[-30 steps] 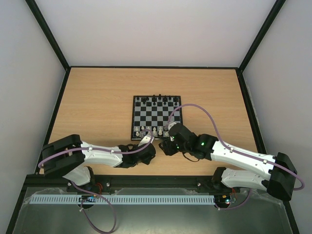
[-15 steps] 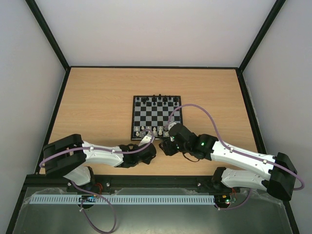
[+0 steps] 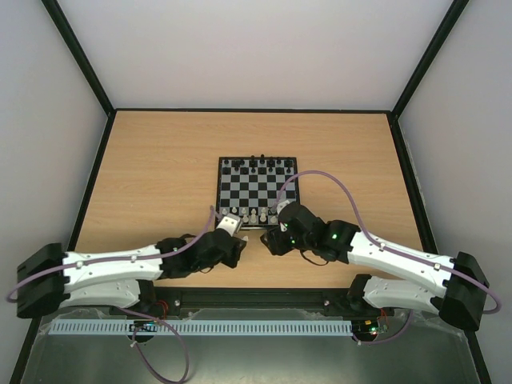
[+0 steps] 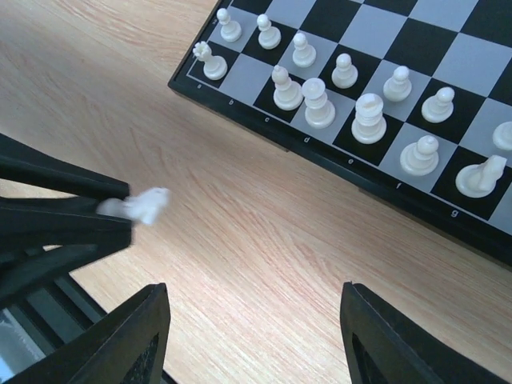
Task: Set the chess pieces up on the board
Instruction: Pick up the chess piece at the center of the board, then place the chess piece on the chessboard.
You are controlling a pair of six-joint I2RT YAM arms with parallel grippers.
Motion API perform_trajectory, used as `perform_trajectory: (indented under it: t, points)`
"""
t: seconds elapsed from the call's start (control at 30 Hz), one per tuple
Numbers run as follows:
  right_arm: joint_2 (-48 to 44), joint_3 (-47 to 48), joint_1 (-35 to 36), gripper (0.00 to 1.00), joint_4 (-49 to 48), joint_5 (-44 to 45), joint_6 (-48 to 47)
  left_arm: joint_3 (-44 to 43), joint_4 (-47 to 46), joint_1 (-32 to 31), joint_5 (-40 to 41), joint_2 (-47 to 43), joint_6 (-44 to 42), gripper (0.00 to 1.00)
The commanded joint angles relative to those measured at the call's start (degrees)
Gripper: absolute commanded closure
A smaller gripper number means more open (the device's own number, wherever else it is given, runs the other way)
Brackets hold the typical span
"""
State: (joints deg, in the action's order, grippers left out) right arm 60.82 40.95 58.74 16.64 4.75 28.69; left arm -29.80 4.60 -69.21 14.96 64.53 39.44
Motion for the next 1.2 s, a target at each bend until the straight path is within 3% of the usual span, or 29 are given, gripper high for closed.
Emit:
perform_trajectory:
  t: [0.0,0.1,0.33,0.43,0.53,1.17]
  points:
    - [-1.4,0.5,-0.9,0.4,0.9,-4.1,0.8,1.4,6.0,-0.7,-2.2,-7.6,-0.3,0.89]
    - [-2.4,1.7,-3.8,0.39,0.6,-13.1,1.7,1.9,8.3,-1.3,-3.4,-12.1,-1.0,0.89]
    - [-0.7,-0.9,-21.5,0.38,-12.6,-57.3,12.0,1.7,12.4,-2.8,-4.3,-18.8,-2.6,0.89]
    - [3.6,-3.3,-23.1,0.38,-19.6,-64.9,17.4,2.2,11.6,-3.4,-5.4,-20.6,-3.0,0.88]
    - [6.6,-5.2,-22.8,0.39,-24.9,-67.3,21.2,2.3,11.1,-3.6,-6.0,-21.3,-3.4,0.88]
    - [17.6,-2.7,-15.6,0.55,-27.9,-67.5,21.4,1.9,9.9,-3.7,-6.3,-20.8,-4.6,0.86]
